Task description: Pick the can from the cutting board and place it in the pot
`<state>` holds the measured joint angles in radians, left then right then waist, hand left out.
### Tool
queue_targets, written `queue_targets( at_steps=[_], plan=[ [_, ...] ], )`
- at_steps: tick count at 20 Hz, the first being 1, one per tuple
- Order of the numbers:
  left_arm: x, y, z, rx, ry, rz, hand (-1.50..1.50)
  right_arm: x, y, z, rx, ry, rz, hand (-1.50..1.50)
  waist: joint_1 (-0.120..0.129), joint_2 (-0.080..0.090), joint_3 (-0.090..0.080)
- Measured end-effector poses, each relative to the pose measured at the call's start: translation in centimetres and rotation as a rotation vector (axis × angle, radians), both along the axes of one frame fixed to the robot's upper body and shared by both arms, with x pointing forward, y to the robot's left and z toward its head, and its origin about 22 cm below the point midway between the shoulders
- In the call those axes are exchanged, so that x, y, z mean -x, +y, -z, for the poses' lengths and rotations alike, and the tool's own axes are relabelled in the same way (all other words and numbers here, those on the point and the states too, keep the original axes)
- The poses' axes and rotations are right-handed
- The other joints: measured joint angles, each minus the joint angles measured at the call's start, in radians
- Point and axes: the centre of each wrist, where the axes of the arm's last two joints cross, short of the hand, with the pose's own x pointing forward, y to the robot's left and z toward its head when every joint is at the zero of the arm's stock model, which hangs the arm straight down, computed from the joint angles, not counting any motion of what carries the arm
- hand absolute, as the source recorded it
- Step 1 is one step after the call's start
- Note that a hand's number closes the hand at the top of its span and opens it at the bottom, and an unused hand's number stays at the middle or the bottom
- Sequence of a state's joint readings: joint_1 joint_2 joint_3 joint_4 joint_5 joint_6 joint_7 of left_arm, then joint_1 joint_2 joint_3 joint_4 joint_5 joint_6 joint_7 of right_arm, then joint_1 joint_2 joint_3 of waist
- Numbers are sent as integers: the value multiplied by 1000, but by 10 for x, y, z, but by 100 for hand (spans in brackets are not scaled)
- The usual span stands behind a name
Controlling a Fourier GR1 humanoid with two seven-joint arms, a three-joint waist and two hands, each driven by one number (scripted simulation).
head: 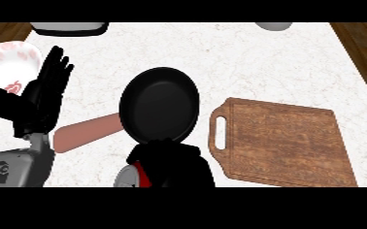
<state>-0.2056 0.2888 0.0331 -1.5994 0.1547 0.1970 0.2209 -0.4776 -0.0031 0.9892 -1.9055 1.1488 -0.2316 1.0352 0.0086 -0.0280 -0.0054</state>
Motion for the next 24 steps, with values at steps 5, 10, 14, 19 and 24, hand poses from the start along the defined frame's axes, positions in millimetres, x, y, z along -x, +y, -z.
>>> queue_targets(
  at_steps=[5,10,14,19,24],
  plan=[
    [-4,-3,-3,-3,-15,17,0,-7,8,-13,-6,-59,39,150,20,12,0],
    [-7,-8,-4,5,-23,36,0,-28,16,-24,-17,-72,82,150,35,21,1],
    [-10,-11,-6,3,-30,40,0,-49,23,-30,-37,-84,110,150,40,26,2],
    [-8,-5,-7,5,-28,25,0,-88,37,-19,139,-153,259,150,34,26,2],
    [-7,-5,-6,9,-29,28,0,-115,43,-5,260,-144,324,150,31,29,3]
  ],
)
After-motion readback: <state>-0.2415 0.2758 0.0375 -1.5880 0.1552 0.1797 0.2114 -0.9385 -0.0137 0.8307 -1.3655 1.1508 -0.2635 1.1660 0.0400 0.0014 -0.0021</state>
